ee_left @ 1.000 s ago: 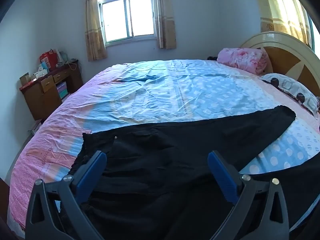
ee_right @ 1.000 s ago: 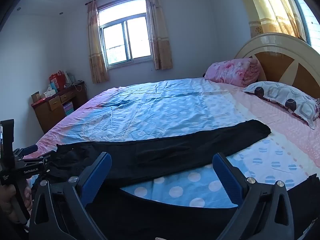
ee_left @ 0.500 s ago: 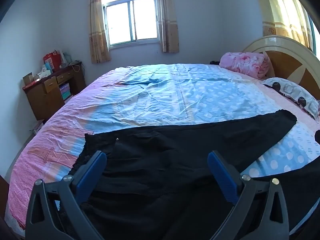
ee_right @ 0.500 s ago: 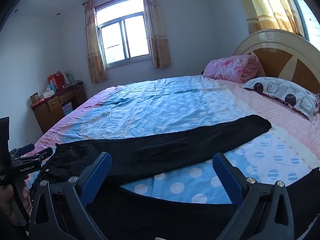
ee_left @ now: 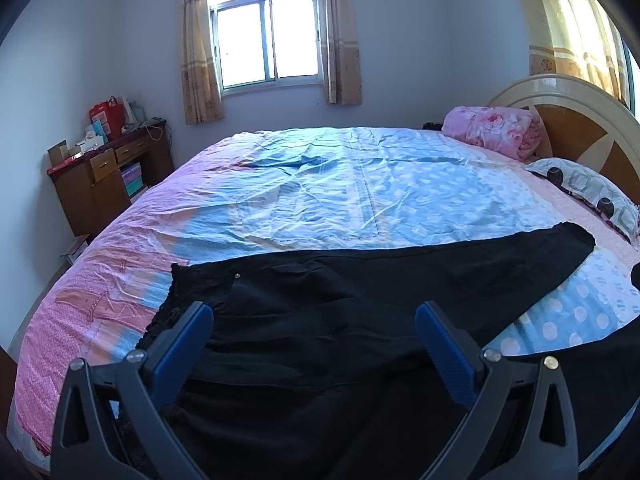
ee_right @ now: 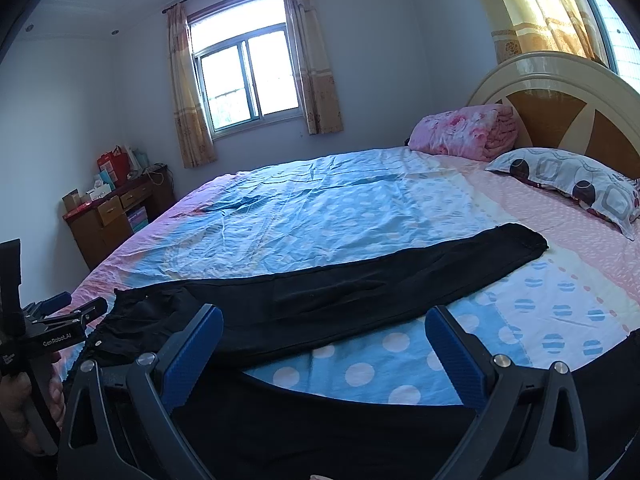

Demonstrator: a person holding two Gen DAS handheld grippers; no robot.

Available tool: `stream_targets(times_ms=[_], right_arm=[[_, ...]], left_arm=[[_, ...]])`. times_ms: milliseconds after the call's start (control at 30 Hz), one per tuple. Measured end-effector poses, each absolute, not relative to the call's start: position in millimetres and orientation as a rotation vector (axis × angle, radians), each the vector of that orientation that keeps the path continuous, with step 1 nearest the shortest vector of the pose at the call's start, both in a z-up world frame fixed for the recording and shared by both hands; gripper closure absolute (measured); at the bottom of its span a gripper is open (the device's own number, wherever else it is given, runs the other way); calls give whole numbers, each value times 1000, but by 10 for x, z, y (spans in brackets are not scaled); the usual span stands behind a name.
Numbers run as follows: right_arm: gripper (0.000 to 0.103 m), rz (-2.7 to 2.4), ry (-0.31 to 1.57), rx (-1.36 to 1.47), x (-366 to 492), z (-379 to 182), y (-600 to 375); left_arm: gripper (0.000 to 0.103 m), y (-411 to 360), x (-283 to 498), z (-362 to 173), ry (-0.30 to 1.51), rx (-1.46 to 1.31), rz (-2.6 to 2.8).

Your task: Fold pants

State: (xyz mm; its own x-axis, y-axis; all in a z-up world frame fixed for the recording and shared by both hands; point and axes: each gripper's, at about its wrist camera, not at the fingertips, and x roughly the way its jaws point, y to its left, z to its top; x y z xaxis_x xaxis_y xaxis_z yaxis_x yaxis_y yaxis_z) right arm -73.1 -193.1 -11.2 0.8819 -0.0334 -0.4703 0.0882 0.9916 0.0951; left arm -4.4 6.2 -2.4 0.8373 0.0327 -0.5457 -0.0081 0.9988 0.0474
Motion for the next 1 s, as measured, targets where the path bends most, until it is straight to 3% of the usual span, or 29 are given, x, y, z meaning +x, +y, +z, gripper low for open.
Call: stream_targets(times_ms=[1000], right_arm=[[1, -48, 490, 121, -730, -72, -1875]], left_arm=[[0, 142, -72, -11, 569, 31, 25]])
